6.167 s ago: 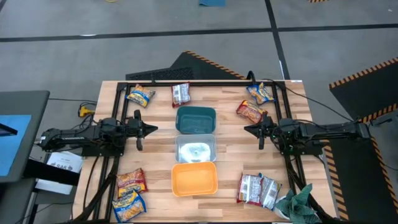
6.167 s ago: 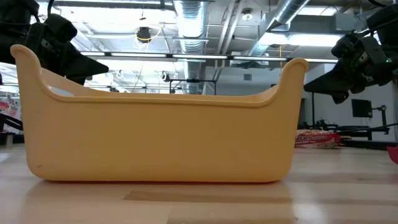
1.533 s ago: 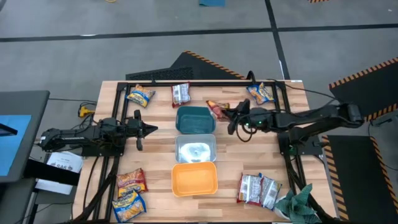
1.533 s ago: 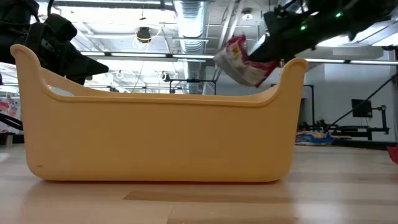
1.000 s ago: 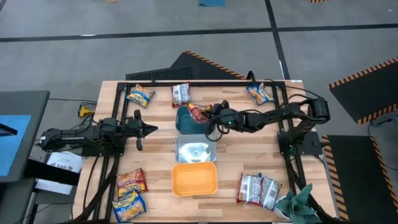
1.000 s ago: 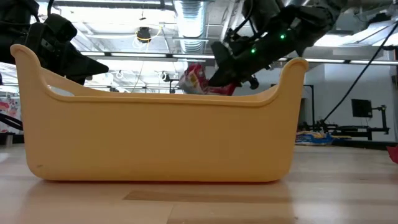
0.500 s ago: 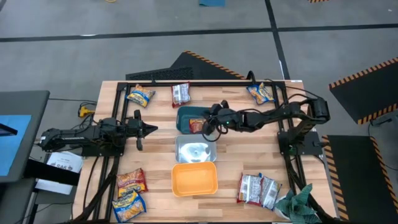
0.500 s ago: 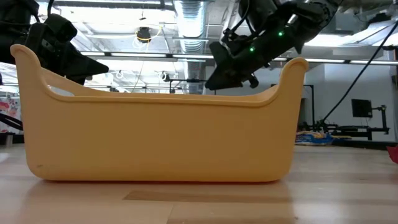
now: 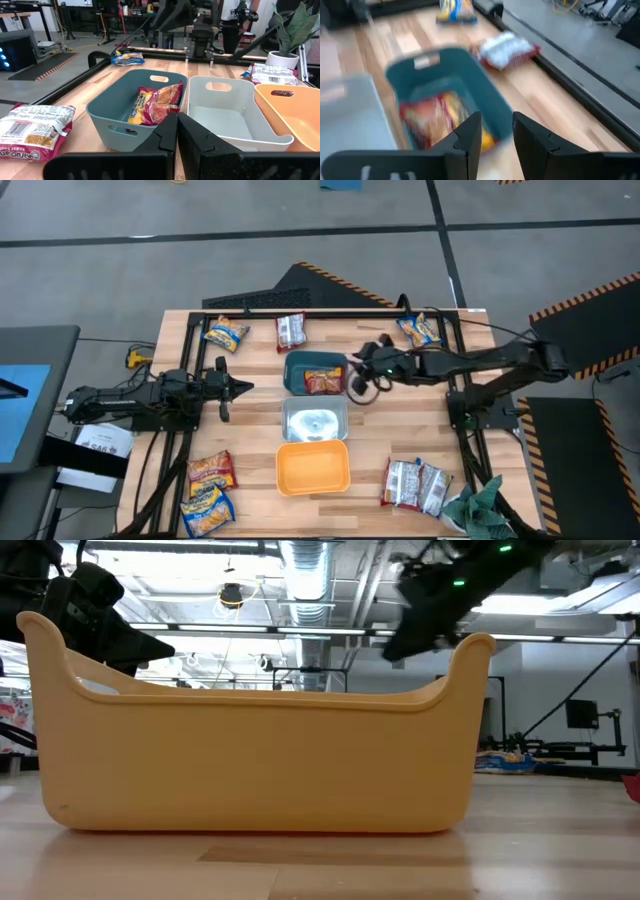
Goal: Sort Maruchan noodles
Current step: Put the red noodle pack into the green bin
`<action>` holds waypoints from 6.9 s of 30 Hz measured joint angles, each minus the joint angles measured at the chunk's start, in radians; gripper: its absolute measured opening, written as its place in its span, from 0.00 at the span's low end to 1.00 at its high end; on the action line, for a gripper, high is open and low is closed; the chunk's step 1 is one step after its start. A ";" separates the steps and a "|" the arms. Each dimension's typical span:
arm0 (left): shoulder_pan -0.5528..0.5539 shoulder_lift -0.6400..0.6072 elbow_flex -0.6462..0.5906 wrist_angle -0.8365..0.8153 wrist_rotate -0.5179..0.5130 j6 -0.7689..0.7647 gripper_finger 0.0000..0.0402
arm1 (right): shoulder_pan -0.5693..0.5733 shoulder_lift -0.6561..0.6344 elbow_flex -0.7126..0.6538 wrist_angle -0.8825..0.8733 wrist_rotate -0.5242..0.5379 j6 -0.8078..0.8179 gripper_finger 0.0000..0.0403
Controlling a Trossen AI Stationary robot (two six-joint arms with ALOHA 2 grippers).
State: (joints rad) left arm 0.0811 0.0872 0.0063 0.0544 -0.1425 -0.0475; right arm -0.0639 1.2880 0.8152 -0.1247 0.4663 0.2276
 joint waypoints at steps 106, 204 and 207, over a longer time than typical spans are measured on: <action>-0.884 1.262 0.976 -1.173 -0.248 -1.303 0.10 | 0.112 -0.286 -0.340 0.283 0.110 0.086 0.32; -0.496 1.056 0.441 -0.399 -0.244 -0.895 0.51 | 0.107 -0.286 -0.340 0.283 0.110 0.088 0.32; -0.496 1.057 0.405 -0.368 -0.251 -0.899 0.51 | 0.107 -0.286 -0.340 0.283 0.110 0.088 0.32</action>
State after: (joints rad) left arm -0.4149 1.1439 0.4112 -0.3136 -0.3932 -0.9460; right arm 0.0429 1.0023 0.4751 0.1581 0.5762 0.3156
